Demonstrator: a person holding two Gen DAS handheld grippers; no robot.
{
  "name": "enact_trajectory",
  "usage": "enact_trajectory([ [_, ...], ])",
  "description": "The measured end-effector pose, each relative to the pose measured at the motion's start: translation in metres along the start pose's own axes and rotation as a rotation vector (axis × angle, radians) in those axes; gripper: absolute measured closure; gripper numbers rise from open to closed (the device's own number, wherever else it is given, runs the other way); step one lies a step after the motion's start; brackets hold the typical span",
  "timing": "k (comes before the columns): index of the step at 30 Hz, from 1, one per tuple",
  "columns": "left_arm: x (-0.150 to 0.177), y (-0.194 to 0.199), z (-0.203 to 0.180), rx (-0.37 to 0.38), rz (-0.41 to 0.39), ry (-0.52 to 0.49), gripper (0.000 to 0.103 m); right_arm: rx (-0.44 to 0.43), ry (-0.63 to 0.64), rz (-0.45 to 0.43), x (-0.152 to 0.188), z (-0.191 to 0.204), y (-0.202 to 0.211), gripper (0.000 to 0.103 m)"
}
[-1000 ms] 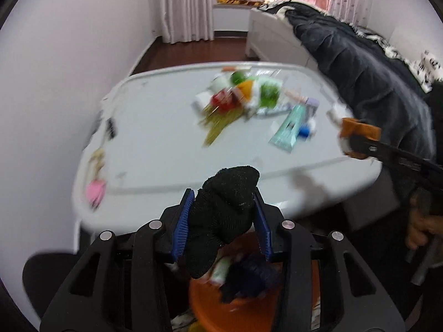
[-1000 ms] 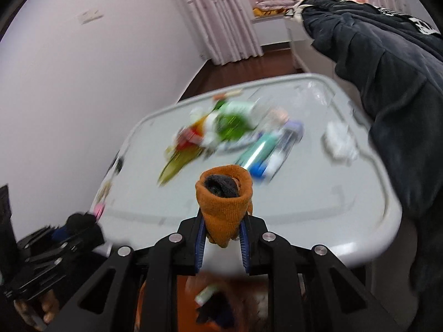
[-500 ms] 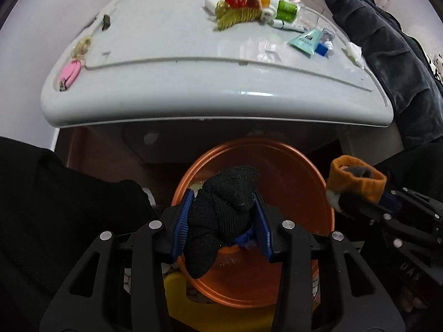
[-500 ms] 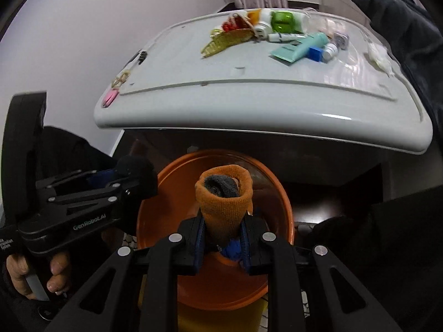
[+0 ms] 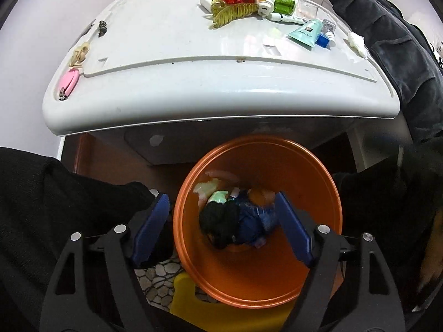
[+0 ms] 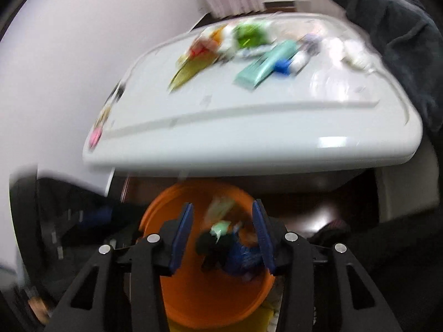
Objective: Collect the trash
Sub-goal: 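Drop the black sock and orange sock into the orange bucket, then grasp the teal lotion tube with the right gripper while the left grasps the yellow-green comb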
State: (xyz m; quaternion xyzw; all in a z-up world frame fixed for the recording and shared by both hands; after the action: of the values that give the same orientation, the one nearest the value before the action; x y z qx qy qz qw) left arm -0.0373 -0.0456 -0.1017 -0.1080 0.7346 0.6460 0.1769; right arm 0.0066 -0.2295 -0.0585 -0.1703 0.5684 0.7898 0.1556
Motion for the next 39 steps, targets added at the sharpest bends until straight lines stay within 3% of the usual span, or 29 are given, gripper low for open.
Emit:
enact_trajectory([
  [6, -0.003, -0.003, 0.000, 0.018, -0.003, 0.000, 0.026, 0.063, -0.116, -0.061, -0.100, -0.034, -0.025, 0.059],
  [11, -0.005, -0.001, -0.001, 0.026, -0.034, -0.018, 0.026, 0.026, -0.227, -0.011, -0.163, -0.047, -0.068, 0.060],
  [16, -0.006, 0.001, 0.002, 0.041, -0.053, -0.017, 0.026, 0.099, -0.329, 0.092, -0.182, -0.067, -0.107, 0.060],
  [21, -0.009, 0.000, 0.007, 0.073, -0.058, 0.003, 0.026, 0.184, -0.313, 0.138, -0.191, -0.068, -0.131, 0.061],
  [25, -0.009, 0.000, 0.011, 0.081, -0.055, 0.021, 0.026, 0.294, -0.190, 0.123, -0.195, -0.047, -0.141, 0.066],
  [28, -0.019, 0.001, 0.012, 0.074, -0.060, 0.024, 0.026, 0.378, 0.000, 0.101, -0.186, -0.022, -0.144, 0.071],
  [31, -0.044, 0.009, 0.014, 0.054, -0.122, 0.009, 0.026, 0.272, 0.003, 0.109, -0.177, -0.014, -0.134, 0.072],
  [34, -0.094, 0.006, 0.011, 0.037, -0.187, -0.024, 0.026, 0.141, -0.039, 0.050, -0.174, -0.016, -0.101, 0.072],
  [39, -0.169, -0.034, 0.001, 0.023, -0.200, -0.060, 0.026, 0.017, -0.095, -0.052, -0.159, -0.031, -0.050, 0.071],
])
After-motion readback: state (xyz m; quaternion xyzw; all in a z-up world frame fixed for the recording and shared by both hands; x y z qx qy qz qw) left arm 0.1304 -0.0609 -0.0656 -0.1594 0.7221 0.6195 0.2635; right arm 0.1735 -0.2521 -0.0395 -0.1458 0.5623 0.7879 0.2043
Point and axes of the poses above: each gripper's, at about its wrist camera, not at the fingertips, and y roughly against the way its jaws point, z to its left, x to its underside, the point moved 5 cm from there along -y, roughly the way its jaws point, and after that the axes turned 3 degrees about -z, right-handed, at the moved point
